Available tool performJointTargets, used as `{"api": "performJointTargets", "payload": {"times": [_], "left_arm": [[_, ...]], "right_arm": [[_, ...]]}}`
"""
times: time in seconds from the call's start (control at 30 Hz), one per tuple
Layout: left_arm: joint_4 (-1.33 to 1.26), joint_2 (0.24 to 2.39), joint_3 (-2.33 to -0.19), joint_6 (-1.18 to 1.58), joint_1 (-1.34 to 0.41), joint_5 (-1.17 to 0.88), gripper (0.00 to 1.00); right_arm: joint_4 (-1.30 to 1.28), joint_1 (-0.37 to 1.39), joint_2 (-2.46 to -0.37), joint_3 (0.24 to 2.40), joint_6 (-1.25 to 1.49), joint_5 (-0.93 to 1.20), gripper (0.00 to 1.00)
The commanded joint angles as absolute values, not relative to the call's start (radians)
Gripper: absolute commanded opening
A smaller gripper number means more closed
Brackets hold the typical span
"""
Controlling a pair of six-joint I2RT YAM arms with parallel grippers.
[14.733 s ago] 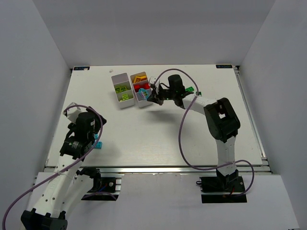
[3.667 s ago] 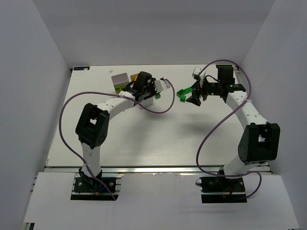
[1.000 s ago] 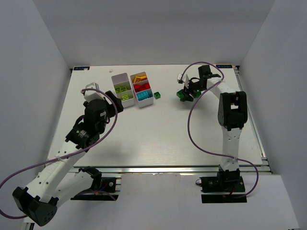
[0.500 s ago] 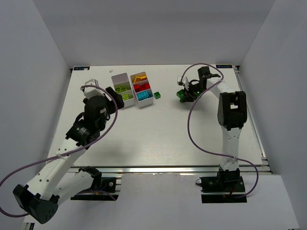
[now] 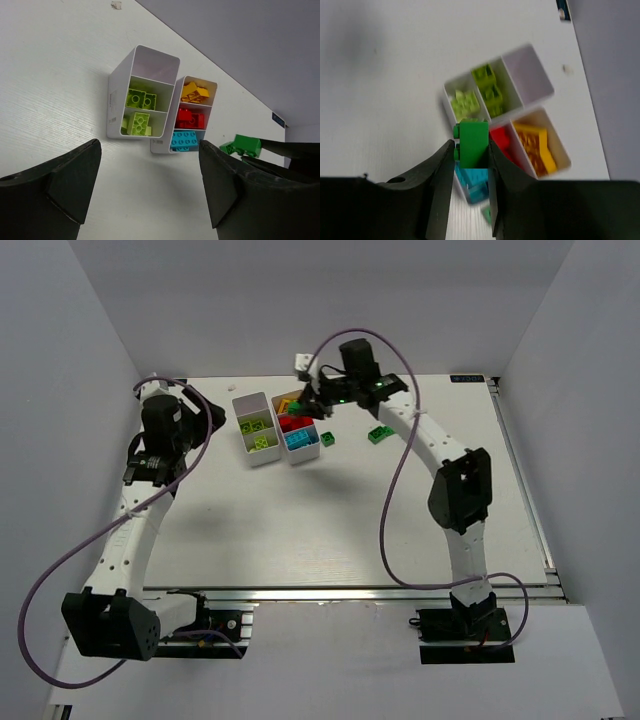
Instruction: Sort the legos into containers by color
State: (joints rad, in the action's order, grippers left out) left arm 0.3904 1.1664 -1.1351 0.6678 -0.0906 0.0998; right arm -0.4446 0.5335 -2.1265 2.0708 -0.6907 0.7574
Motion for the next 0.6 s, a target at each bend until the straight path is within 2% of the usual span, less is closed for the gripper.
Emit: {"api": "performJointTargets", "payload": {"times": [0.0, 0.27, 0.4, 0.57], "left_arm": [[0.393, 1.16, -1.184, 0.669, -0.039, -0.07, 0.88], [0.425, 1.114, -1.129, 0.71, 0.027, -0.144, 0.88], [0.472, 1.095, -1.111, 0.692, 0.057, -0.164, 0.88], [0.492, 1.083, -1.092, 0.67, 0.078, -0.192, 0.88]], "right_arm": [[-0.201, 0.59, -2.198, 2.182, -0.454, 0.672, 0.0], [0.226, 0.722, -2.353, 2.215, -0.37, 0.476, 0.0], [0.327, 0.75, -2.439, 2.249, -0.356, 0.335, 0.0], [0.388, 0.755, -2.487, 2.264, -0.382, 0.267, 0.0]]}}
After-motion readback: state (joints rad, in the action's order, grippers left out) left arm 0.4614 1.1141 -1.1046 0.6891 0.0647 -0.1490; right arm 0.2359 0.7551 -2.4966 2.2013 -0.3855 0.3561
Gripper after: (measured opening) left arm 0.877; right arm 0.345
